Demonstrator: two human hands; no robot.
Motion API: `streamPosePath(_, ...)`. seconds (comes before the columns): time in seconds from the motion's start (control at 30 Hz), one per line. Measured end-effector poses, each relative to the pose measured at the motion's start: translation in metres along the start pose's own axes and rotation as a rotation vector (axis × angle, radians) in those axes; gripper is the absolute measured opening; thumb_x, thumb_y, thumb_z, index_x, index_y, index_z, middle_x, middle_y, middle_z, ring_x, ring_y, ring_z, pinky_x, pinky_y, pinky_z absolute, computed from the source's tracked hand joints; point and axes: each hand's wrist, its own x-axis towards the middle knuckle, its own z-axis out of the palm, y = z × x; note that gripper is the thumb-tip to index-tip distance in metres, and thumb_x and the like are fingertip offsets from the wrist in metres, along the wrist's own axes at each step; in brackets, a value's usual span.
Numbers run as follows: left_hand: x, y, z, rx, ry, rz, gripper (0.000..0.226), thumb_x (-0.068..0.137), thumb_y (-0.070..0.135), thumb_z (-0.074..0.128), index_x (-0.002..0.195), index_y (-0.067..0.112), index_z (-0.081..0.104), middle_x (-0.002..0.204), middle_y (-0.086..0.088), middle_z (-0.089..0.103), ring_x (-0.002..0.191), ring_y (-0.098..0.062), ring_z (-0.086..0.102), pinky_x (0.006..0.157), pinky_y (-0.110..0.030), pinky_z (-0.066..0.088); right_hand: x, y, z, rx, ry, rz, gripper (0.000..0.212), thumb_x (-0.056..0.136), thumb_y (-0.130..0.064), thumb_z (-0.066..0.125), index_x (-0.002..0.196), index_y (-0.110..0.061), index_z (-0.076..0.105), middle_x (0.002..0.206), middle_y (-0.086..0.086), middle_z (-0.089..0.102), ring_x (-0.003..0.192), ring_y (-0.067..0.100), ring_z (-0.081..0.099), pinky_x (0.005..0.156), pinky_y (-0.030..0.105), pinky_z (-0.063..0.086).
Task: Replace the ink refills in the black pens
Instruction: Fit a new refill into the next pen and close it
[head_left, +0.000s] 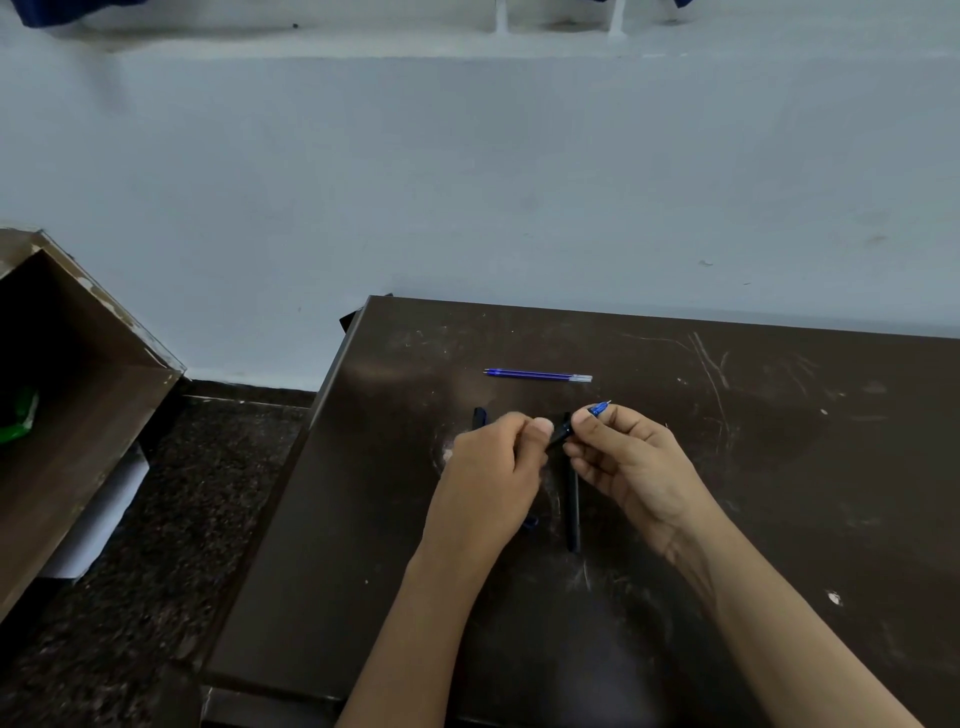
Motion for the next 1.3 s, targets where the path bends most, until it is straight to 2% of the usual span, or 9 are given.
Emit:
streamPosePath(0.1, 0.001, -0.002, 0.002, 0.075, -0.071, 0.007, 0.021, 0.097, 0.024, 0.046, 0.098, 0.015, 0.065, 0.087, -0.002, 0.07, 0.074, -0.008, 0.064, 0.078, -0.023, 0.051, -0.001, 0.001, 0.0, -0.02, 0.0, 0.005, 0.005, 0.086, -0.015, 0.064, 0.087, -0.01, 0.066, 0.071, 0.002, 0.065, 0.067, 0.009, 0.062, 0.068, 0.022, 0.051)
streamPosePath(0.27, 0.002, -0.003, -0.001, 0.074, 0.022, 0.028, 0.014, 0.093, 0.025, 0.056, 0.1, 0.018, 0.065, 0.08, 0.007, 0.065, 0.072, -0.003, 0.06, 0.066, -0.012, 0.042, -0.001, 0.001, 0.0, -0.018, -0.016, -0.001, 0.008, 0.086, -0.013, 0.063, 0.091, -0.011, 0.07, 0.075, 0.001, 0.067, 0.073, 0.01, 0.064, 0.071, 0.025, 0.051)
streamPosePath(0.37, 0.002, -0.001, -0.002, 0.036, -0.075, 0.027, 0.017, 0.097, 0.024, 0.047, 0.097, 0.019, 0.063, 0.08, 0.008, 0.065, 0.066, 0.001, 0.056, 0.062, -0.006, 0.042, -0.001, -0.001, -0.001, 0.031, -0.08, -0.03, 0.01, 0.084, -0.013, 0.063, 0.092, -0.008, 0.066, 0.075, 0.003, 0.068, 0.072, 0.01, 0.066, 0.071, 0.023, 0.053)
streamPosePath(0.57, 0.001, 0.004, -0.006, -0.591, -0.392, -0.229, 0.031, 0.101, 0.027, 0.038, 0.087, 0.022, 0.065, 0.075, 0.005, 0.066, 0.053, -0.001, 0.042, 0.05, -0.016, 0.037, -0.003, -0.008, -0.004, 0.264, -0.297, -0.089, 0.027, 0.079, -0.017, 0.059, 0.104, -0.011, 0.07, 0.108, 0.01, 0.069, 0.076, 0.01, 0.062, 0.057, 0.026, 0.049)
streamPosePath(0.73, 0.0, 0.006, -0.014, -0.902, -0.541, -0.338, 0.036, 0.101, 0.023, 0.04, 0.08, 0.018, 0.069, 0.069, 0.005, 0.062, 0.048, -0.002, 0.04, 0.044, -0.013, 0.035, -0.004, -0.008, -0.006, 0.294, -0.38, -0.129, 0.039, 0.064, -0.025, 0.081, 0.1, -0.012, 0.072, 0.101, 0.011, 0.071, 0.07, 0.011, 0.063, 0.057, 0.026, 0.05)
streamPosePath(1.0, 0.002, 0.002, -0.009, -0.522, -0.392, -0.22, 0.031, 0.101, 0.022, 0.036, 0.084, 0.019, 0.061, 0.066, 0.008, 0.053, 0.051, 0.001, 0.045, 0.053, -0.014, 0.038, -0.005, -0.002, 0.0, 0.091, -0.142, -0.26, 0.047, 0.052, -0.038, 0.087, 0.088, -0.012, 0.074, 0.088, 0.01, 0.073, 0.066, 0.014, 0.065, 0.074, 0.033, 0.053)
streamPosePath(1.13, 0.001, 0.002, -0.007, -0.25, -0.219, -0.08, 0.026, 0.1, 0.023, 0.04, 0.088, 0.021, 0.063, 0.071, 0.009, 0.059, 0.07, -0.002, 0.057, 0.075, -0.019, 0.049, -0.009, -0.002, 0.009, 0.133, -0.058, -0.235, 0.025, 0.059, -0.025, 0.077, 0.081, -0.013, 0.074, 0.082, 0.008, 0.073, 0.066, 0.014, 0.066, 0.069, 0.031, 0.053)
streamPosePath(1.23, -0.002, 0.005, -0.006, -0.075, -0.092, 0.003, 0.024, 0.099, 0.022, 0.042, 0.094, 0.018, 0.065, 0.078, 0.006, 0.064, 0.07, -0.001, 0.056, 0.068, -0.009, 0.041, -0.012, -0.001, 0.017, 0.254, -0.008, -0.161, 0.019, 0.065, -0.014, 0.071, 0.083, -0.007, 0.071, 0.078, 0.009, 0.073, 0.063, 0.016, 0.067, 0.057, 0.028, 0.056)
streamPosePath(1.3, -0.003, 0.004, -0.006, -0.003, -0.02, 0.054, 0.023, 0.098, 0.022, 0.044, 0.096, 0.016, 0.066, 0.081, 0.003, 0.066, 0.068, 0.0, 0.055, 0.065, -0.005, 0.039, -0.013, 0.001, 0.024, 0.285, 0.034, -0.125, 0.018, 0.064, -0.014, 0.071, 0.082, -0.008, 0.073, 0.079, 0.009, 0.074, 0.068, 0.017, 0.069, 0.063, 0.032, 0.059)
